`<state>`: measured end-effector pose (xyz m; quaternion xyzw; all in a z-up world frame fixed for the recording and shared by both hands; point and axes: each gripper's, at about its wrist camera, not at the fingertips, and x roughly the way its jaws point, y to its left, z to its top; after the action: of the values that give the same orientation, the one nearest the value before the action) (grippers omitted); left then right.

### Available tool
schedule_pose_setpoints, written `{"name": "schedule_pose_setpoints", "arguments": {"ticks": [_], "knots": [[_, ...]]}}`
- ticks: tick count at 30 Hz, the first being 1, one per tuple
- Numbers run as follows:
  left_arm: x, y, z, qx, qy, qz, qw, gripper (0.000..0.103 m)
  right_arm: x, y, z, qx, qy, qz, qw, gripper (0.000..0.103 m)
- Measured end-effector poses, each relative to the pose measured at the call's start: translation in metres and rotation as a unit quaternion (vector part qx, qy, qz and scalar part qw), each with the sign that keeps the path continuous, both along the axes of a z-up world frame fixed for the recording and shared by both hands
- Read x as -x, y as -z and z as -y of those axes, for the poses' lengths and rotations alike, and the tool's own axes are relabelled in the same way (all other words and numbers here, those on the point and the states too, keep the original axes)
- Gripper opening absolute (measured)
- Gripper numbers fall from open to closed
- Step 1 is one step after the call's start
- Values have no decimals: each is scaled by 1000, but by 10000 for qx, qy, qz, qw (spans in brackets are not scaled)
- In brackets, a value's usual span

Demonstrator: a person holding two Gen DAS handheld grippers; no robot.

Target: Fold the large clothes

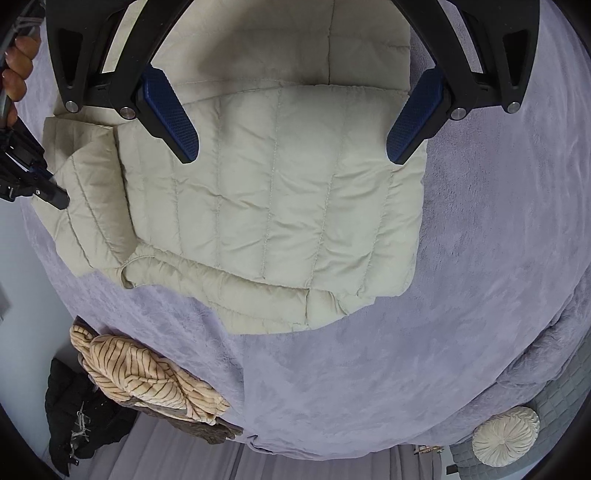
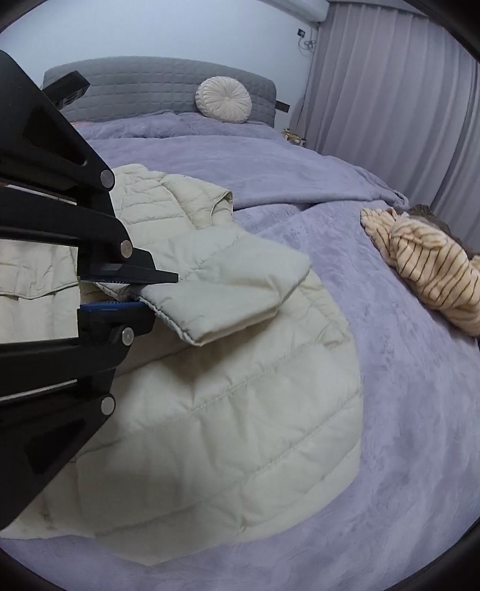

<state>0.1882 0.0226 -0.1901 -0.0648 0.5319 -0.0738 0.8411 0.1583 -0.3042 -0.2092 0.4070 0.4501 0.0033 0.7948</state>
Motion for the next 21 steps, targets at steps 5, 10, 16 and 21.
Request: {"name": "schedule_pose_setpoints", "arguments": {"ticks": [5,10,16,21], "knots": [[-5,-6,-25,617,-45,26,9981,102,-27,-25,-61,747,-1109,522,9896,8],[-13,0,-35,1218,98,-167,9924,102,-36,-18,-126,1306,-2243,522,9643,8],[-20,8,-13,1648,421,-391,9847,102,-30,13,-156,1539,-2848,62,9461,33],[-31,16,11,1833,555,-622,9795,102,-14,9,-136,1194,-2698,9,9555,86]]}}
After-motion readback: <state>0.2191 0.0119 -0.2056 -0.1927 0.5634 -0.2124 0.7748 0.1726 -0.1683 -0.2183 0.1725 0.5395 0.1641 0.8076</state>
